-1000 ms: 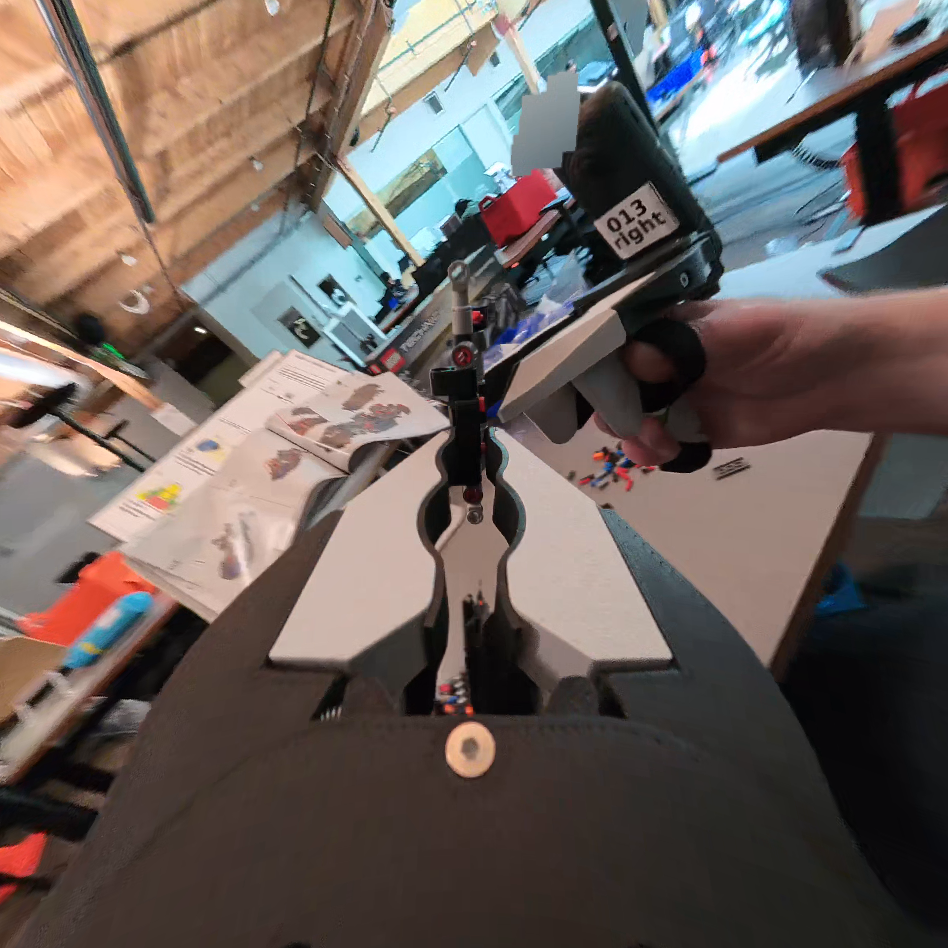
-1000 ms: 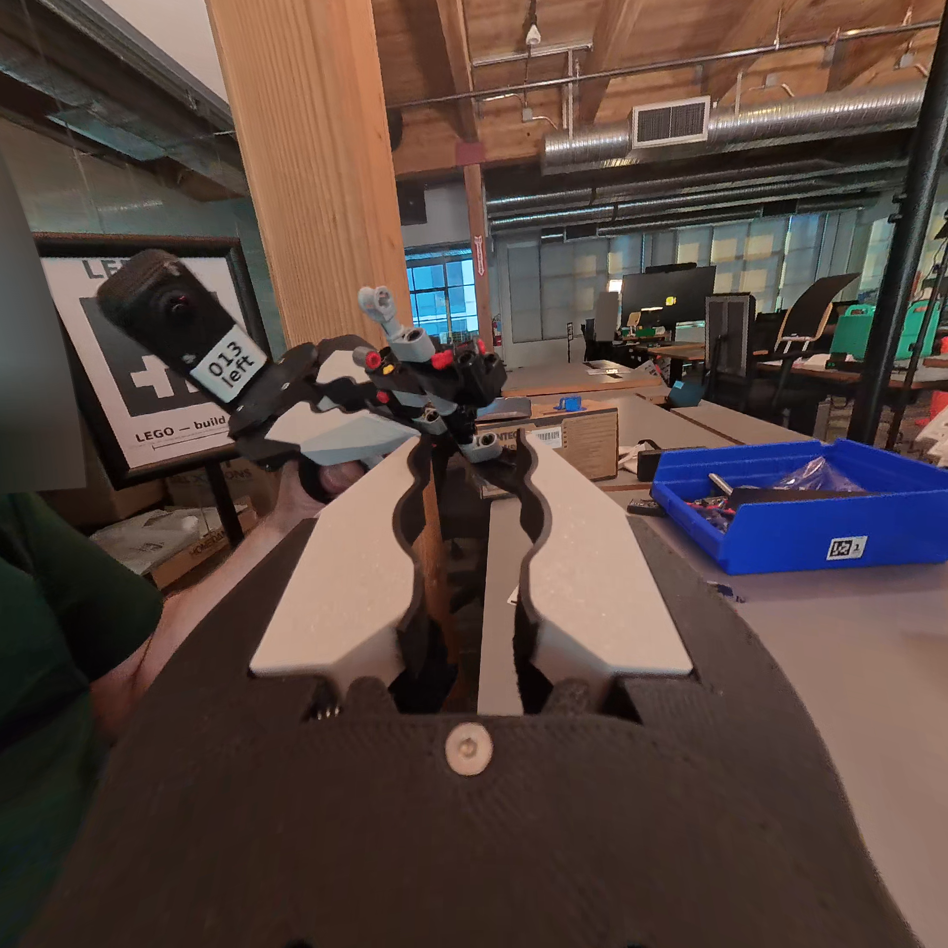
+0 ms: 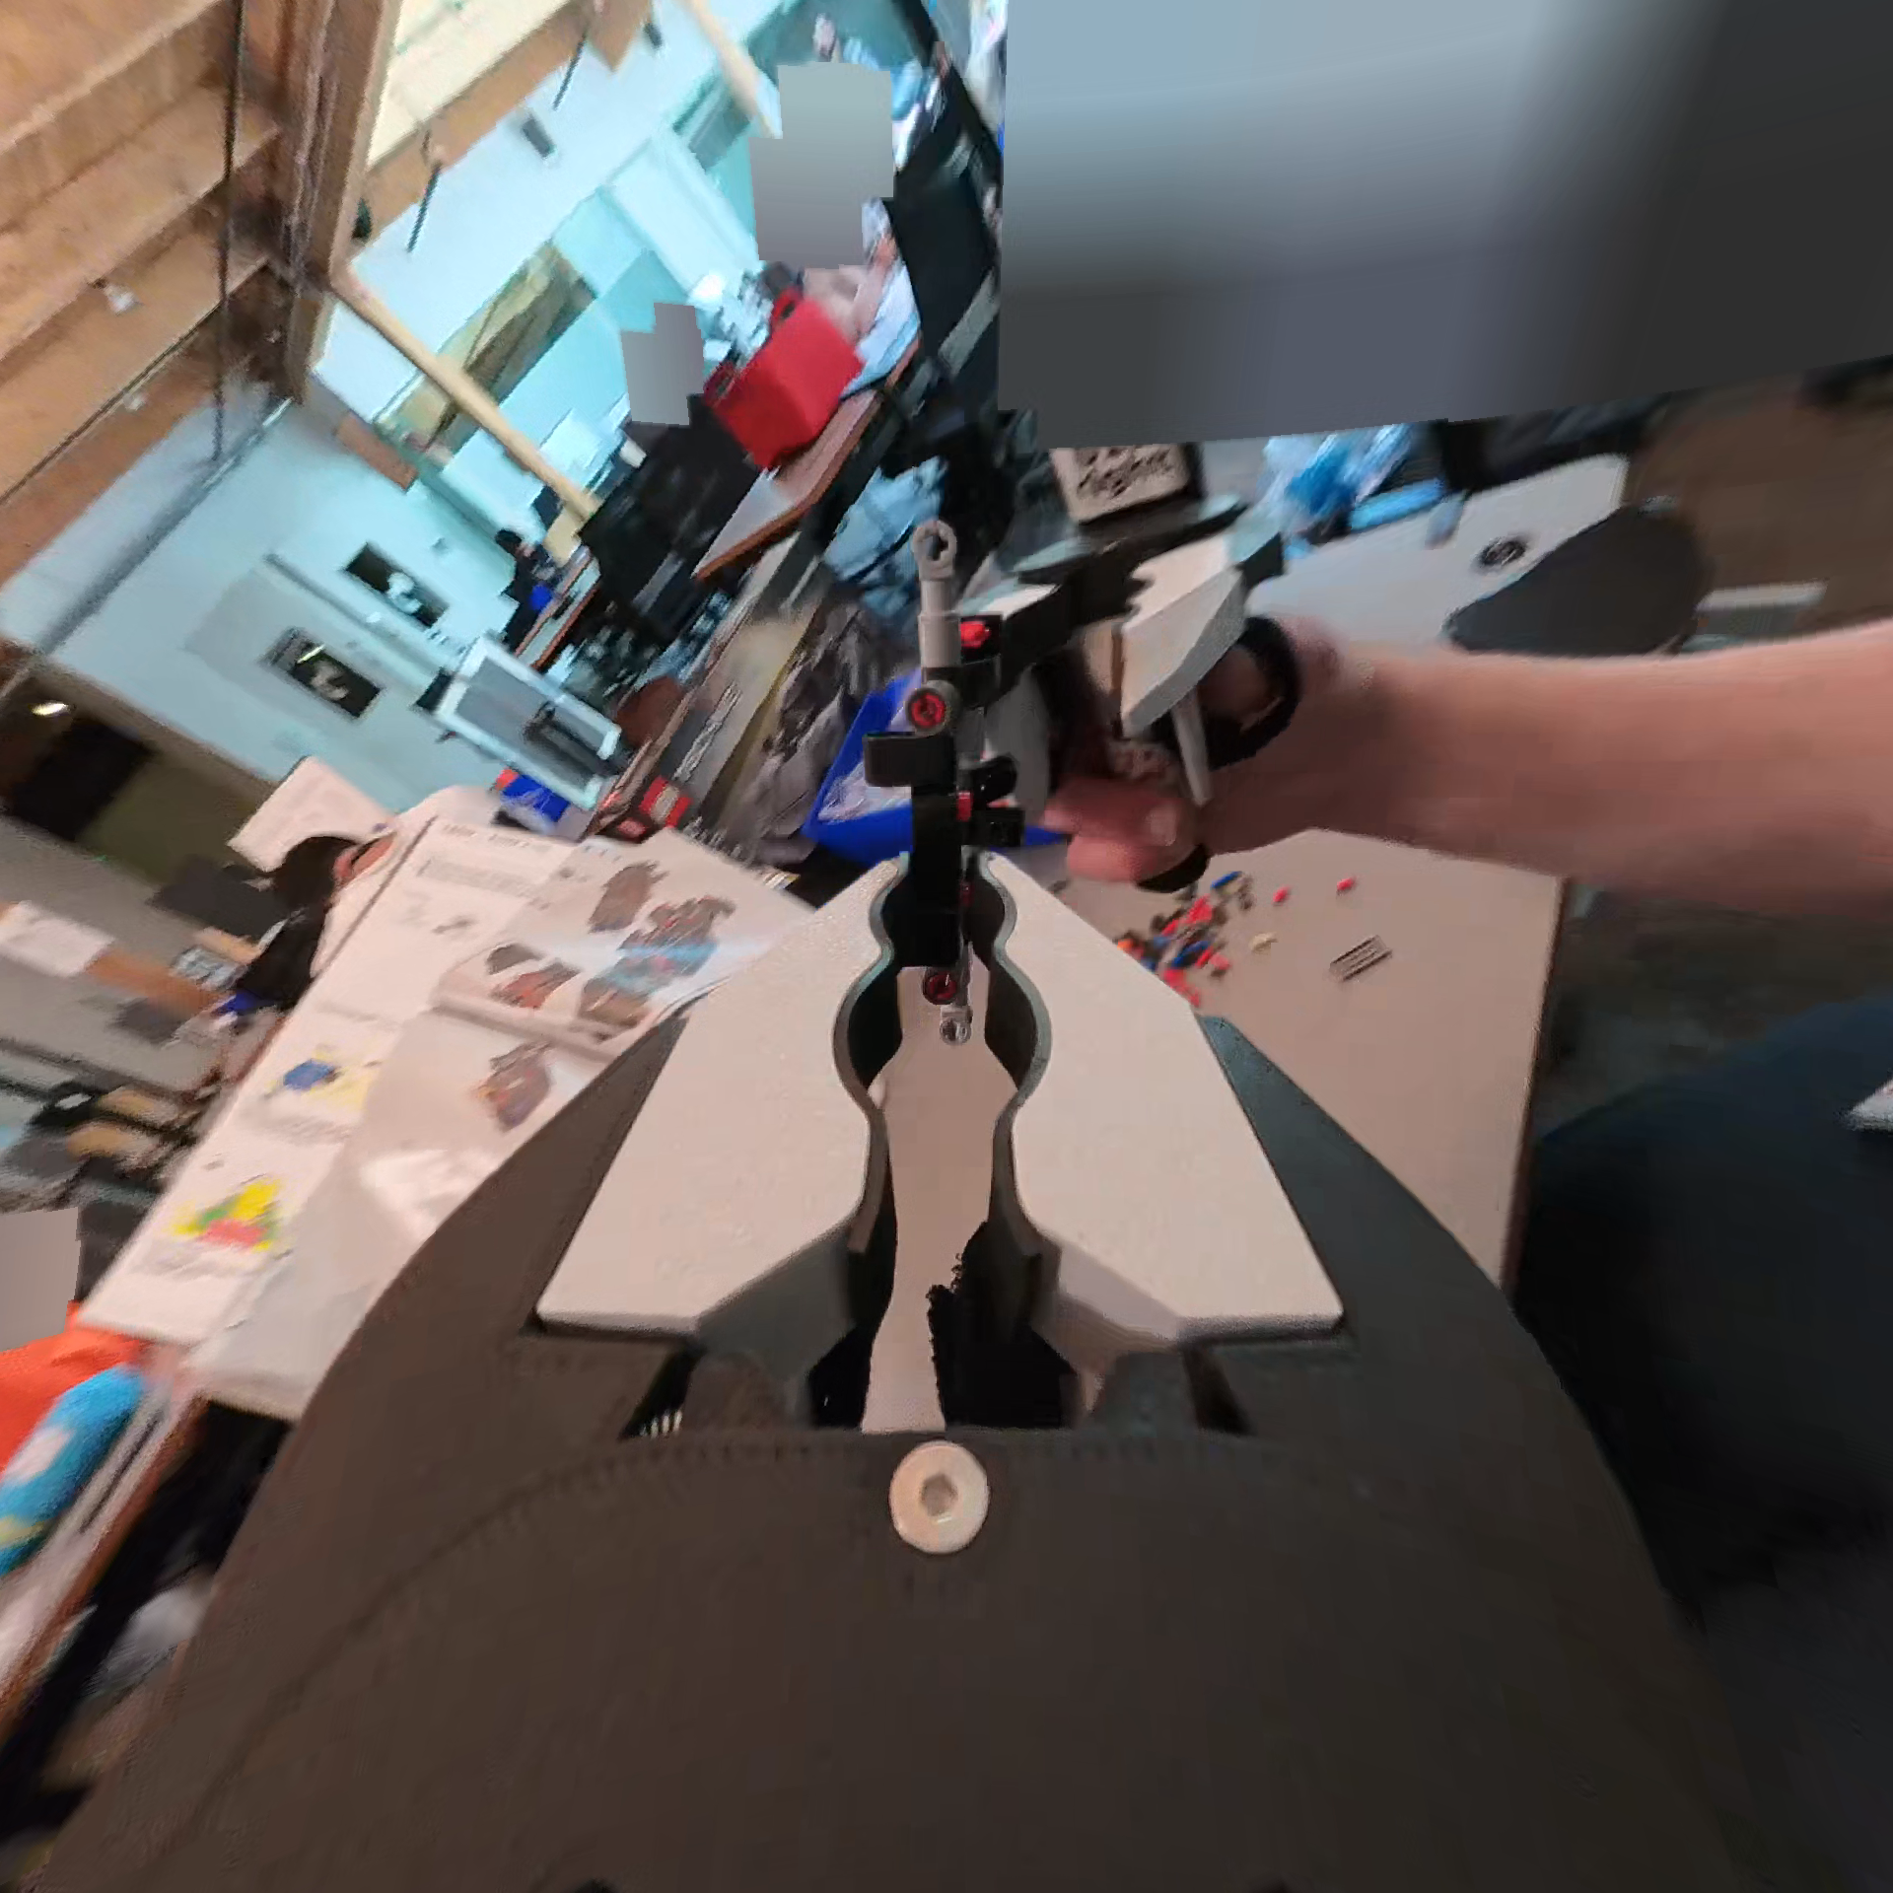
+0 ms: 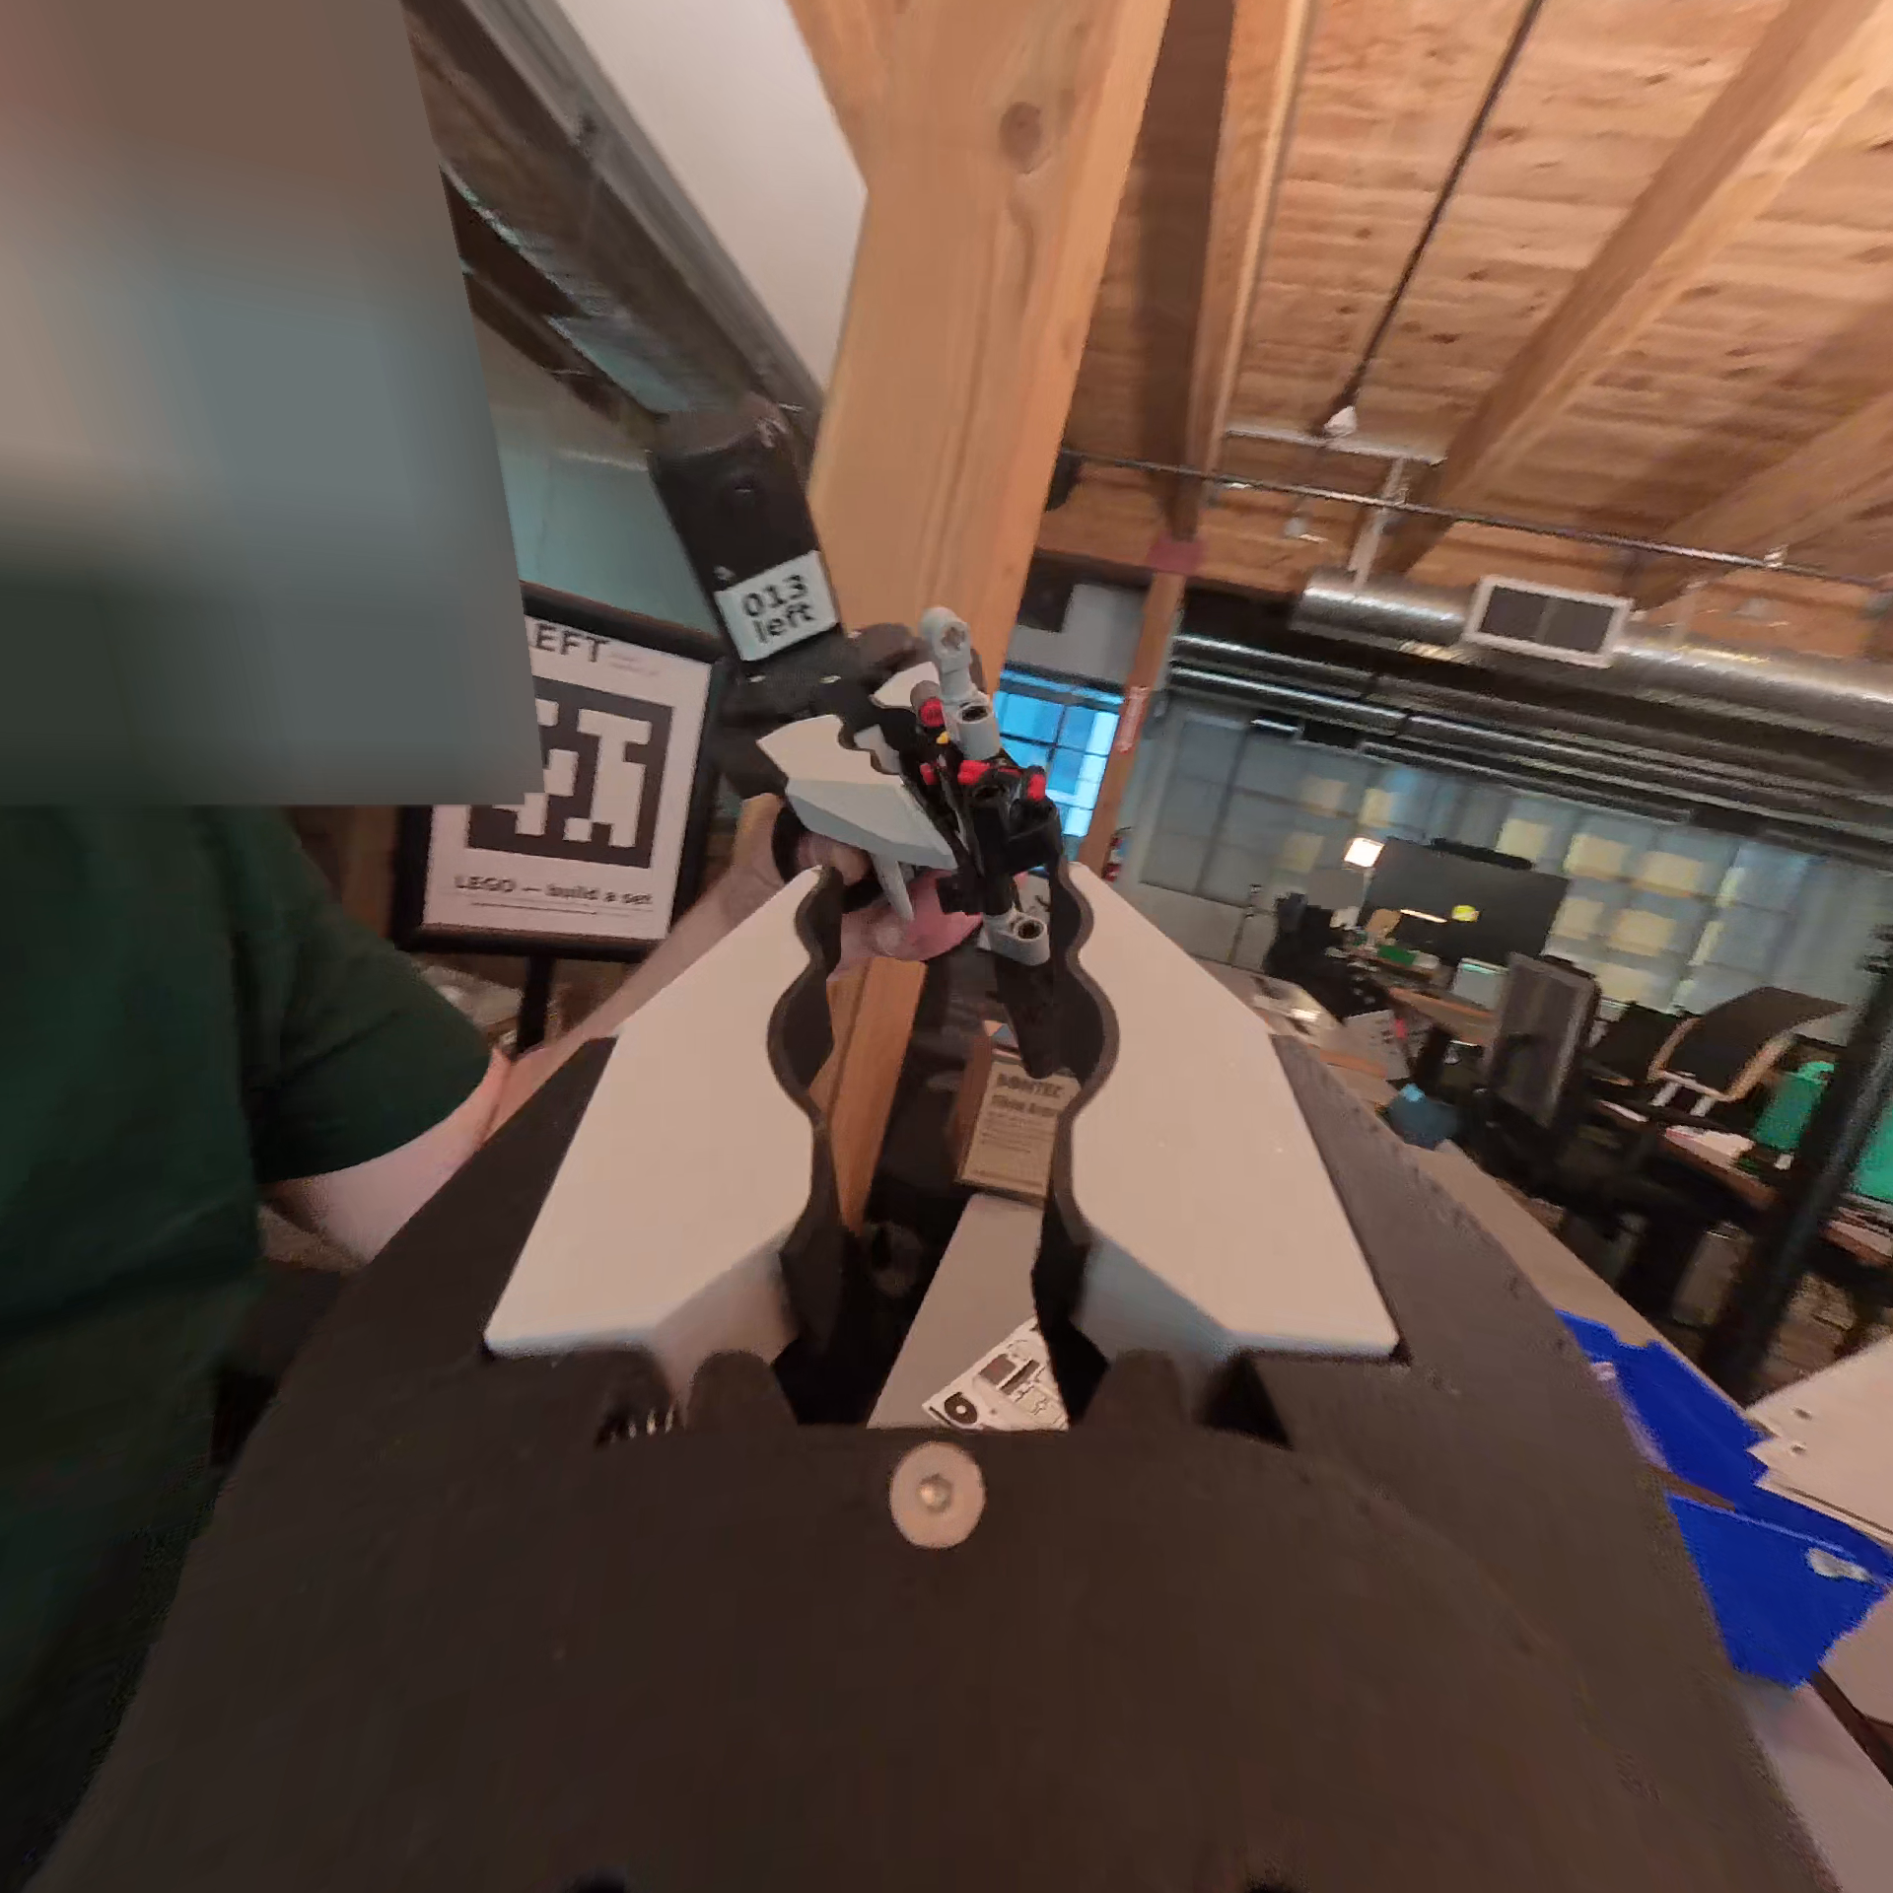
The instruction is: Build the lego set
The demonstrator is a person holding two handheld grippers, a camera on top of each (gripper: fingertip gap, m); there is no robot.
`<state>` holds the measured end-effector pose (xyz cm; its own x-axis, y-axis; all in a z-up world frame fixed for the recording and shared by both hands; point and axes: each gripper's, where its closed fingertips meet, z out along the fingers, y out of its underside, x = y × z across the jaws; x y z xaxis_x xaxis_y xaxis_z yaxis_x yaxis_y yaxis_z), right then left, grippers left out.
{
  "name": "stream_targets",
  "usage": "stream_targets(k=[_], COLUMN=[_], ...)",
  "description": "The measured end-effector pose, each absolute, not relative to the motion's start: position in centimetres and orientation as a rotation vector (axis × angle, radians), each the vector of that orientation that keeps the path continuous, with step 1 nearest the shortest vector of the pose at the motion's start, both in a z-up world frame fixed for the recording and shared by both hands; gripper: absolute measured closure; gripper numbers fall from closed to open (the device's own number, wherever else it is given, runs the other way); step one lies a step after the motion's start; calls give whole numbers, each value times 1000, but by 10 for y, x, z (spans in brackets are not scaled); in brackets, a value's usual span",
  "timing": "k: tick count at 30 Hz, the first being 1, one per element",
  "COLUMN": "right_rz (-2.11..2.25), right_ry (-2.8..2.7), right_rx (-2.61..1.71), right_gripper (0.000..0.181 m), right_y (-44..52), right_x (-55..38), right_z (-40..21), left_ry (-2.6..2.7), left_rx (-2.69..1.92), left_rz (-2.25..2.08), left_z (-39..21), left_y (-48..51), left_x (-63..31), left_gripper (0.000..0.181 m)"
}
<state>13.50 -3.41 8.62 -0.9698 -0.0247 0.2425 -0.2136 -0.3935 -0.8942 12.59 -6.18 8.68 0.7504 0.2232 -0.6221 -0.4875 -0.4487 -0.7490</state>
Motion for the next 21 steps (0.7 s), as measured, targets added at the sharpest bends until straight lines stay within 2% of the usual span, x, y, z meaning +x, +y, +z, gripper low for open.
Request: stream_targets(k=[2,9,12,14,21], right_rz=[2479,2426,2424,2403,2546], right_ry=[-1634,-1604,-1586,-1578,-1582], right_rx=[230,51,20,21,45], right_gripper=[146,138,151,170,178], right_y=[-34,-38,-41,-41,-33], right_x=[127,110,108,107,109], right_z=[89,92,95,94,93], left_ry=[193,152,151,145,67], left_rx=[-1914,-1958,-1978,-1990,-1987], left_rz=[908,1052,1094,1124,914], left_z=[91,100,99,100,100], left_y=[-58,-50,-45,-44,-44], left_x=[121,113,113,112,112], left_gripper=[174,174,174,174,174])
